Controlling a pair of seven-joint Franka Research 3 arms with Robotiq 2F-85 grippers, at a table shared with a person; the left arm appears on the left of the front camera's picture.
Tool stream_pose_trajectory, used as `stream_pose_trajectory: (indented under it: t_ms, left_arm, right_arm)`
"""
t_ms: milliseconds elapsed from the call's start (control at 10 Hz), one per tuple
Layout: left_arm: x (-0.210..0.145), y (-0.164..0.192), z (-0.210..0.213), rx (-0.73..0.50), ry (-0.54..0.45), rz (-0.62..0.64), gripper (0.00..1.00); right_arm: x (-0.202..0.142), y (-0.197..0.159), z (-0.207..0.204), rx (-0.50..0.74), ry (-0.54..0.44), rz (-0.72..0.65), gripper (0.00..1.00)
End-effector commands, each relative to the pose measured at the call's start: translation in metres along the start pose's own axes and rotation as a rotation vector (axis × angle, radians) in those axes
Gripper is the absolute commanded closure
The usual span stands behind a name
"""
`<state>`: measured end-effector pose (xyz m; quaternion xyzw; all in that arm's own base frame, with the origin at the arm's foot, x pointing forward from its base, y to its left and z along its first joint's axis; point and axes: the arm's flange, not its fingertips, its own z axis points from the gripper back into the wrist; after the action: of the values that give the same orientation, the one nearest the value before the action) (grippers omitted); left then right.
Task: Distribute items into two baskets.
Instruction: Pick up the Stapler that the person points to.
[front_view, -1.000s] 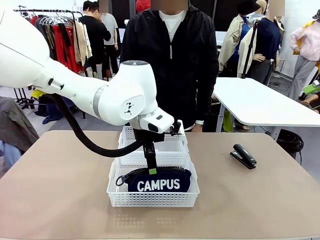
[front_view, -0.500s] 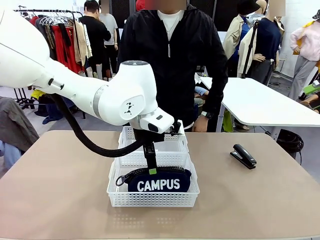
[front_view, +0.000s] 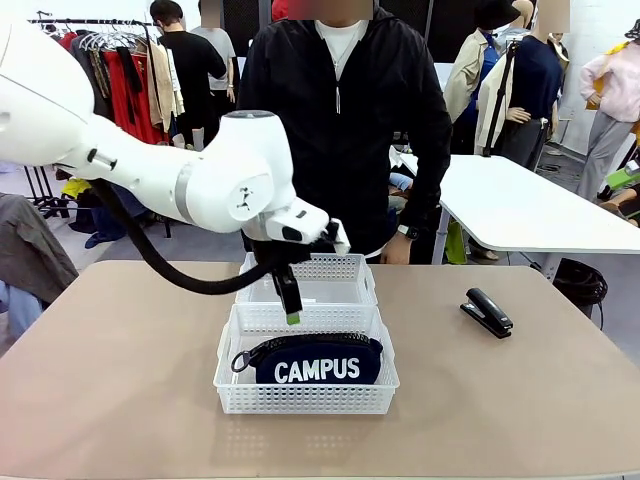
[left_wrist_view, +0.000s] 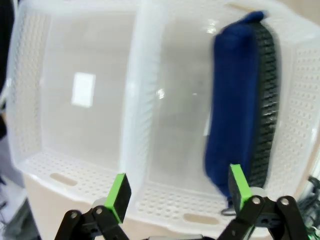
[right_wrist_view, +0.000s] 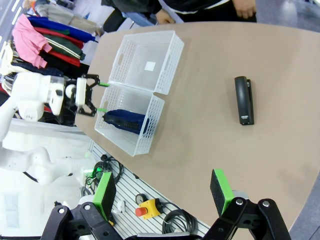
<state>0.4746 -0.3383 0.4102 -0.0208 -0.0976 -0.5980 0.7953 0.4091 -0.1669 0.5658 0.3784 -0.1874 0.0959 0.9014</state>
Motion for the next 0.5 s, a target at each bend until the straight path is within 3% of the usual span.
stream_pose_trajectory:
  t_ms: [0, 400]
  left_arm:
    - [-0.007, 0.039, 0.002, -0.039, 0.003, 0.13, 0.0]
    - [-0.061, 0.112, 0.027, -0.15, -0.114, 0.324, 0.0]
  right_arm:
    - [0.002, 0.002, 0.001, -0.002, -0.003, 0.004, 0.0]
    - [0.002, 0.002, 0.001, -0.002, -0.003, 0.004, 0.0]
